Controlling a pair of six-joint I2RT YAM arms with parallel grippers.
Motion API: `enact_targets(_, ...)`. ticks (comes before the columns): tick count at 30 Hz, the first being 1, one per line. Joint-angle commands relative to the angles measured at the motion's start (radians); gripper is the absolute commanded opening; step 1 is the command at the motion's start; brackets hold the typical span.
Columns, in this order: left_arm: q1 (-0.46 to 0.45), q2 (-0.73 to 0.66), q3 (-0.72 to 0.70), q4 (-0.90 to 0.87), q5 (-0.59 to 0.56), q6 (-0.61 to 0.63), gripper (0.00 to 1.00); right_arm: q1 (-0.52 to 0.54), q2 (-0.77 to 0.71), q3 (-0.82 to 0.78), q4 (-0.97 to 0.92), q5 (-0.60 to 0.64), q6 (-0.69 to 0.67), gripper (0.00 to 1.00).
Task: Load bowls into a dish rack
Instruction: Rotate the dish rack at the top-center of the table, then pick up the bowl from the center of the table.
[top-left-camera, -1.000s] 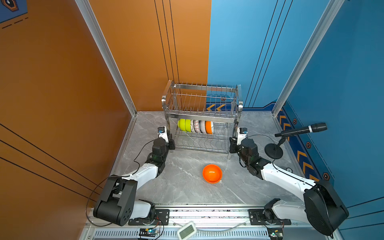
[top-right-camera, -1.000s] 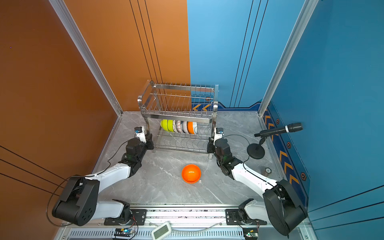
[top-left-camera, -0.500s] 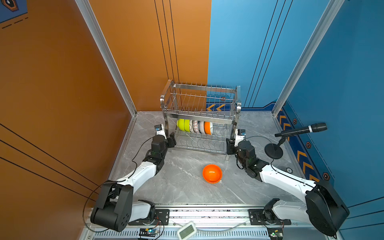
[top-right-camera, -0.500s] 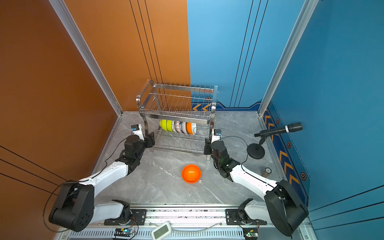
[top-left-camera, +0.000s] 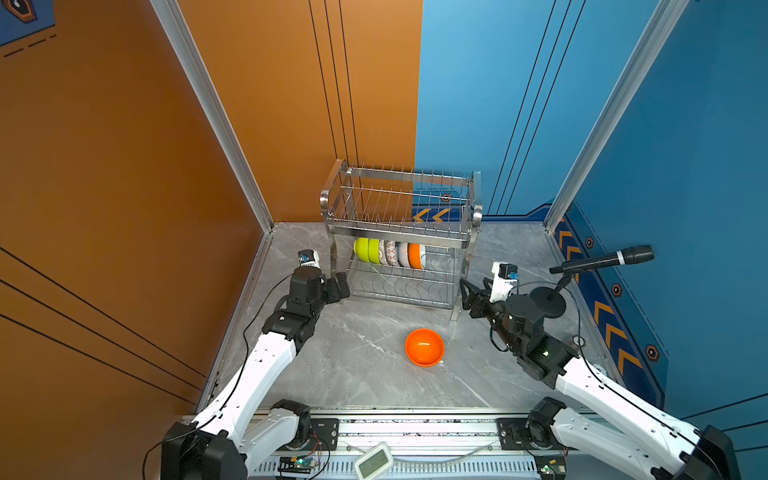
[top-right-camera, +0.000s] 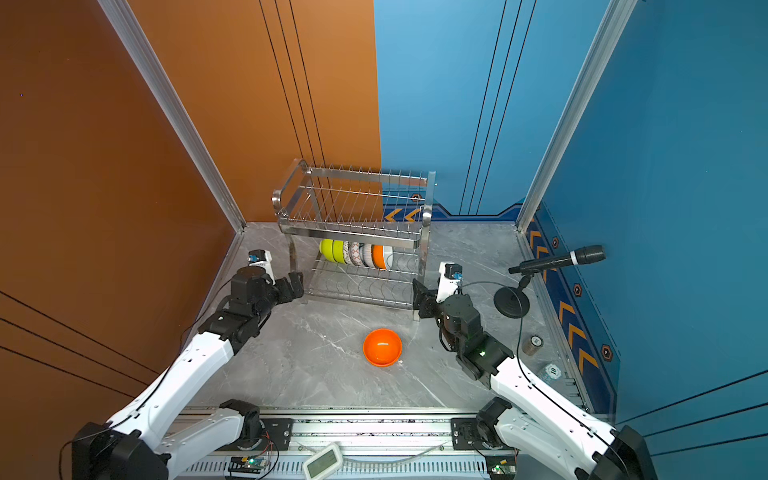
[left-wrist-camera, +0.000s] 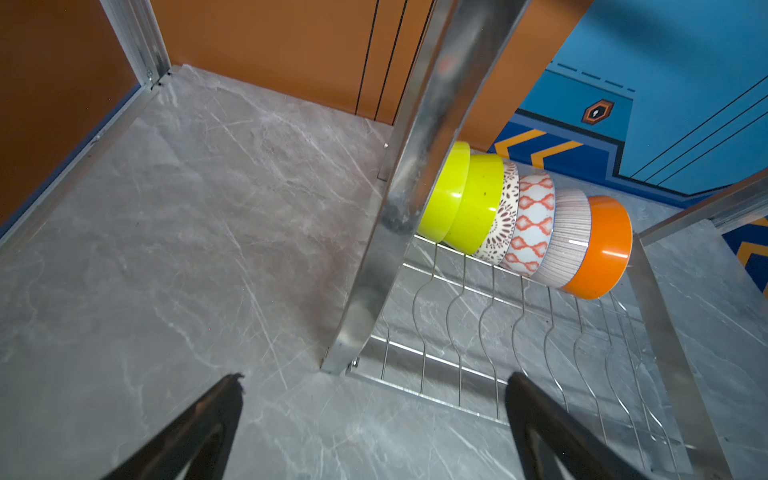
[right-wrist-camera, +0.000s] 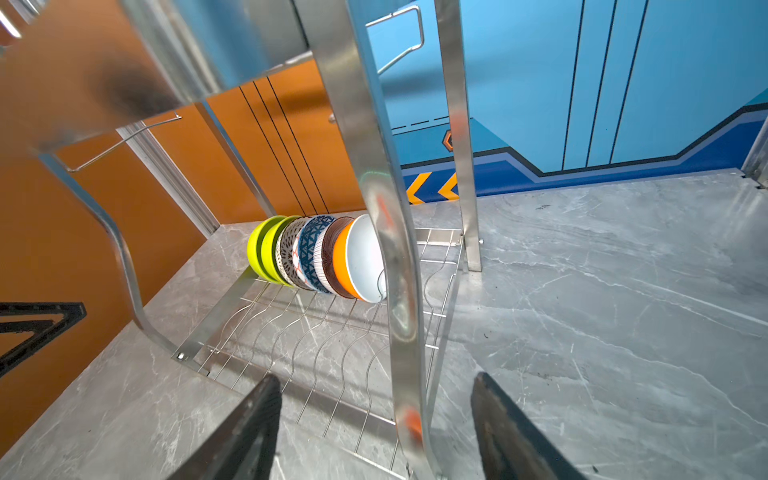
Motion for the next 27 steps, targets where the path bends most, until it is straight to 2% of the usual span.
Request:
enact_targets(1,0.017,-0.034,0.028,-0.238,0.074,-0.007,0.98,0.056,-0.062,-0.012,-0.198,0.054,0.018,0.72)
enact_targets(4,0.042,-0.068,0.014,-0.252,0.126,0.006,0.98,0.138,-0.095,-0.008,-0.290,0.082,0.032,0.72)
enact_targets(7,0.068,-0.073,0.015,-0.249,0.221,0.045,0.98,0.221,-0.085,0.013,-0.370,0.095,0.035,0.66)
enact_targets(10,0.097,-0.048,0.030,-0.267,0.293,0.078,0.98,0.310,-0.041,0.055,-0.435,0.100,0.013,0.66)
enact_targets(14,0.132,-0.009,0.039,-0.272,0.361,0.097,0.98,0.399,0.061,0.139,-0.517,0.050,-0.014,0.65)
enact_targets(19,0.165,0.019,0.012,-0.228,0.446,0.097,0.98,0.414,0.217,0.260,-0.629,-0.102,-0.017,0.57)
enact_targets(27,0.213,0.008,-0.012,-0.160,0.573,0.071,0.98,0.445,0.406,0.434,-0.791,-0.210,-0.048,0.55)
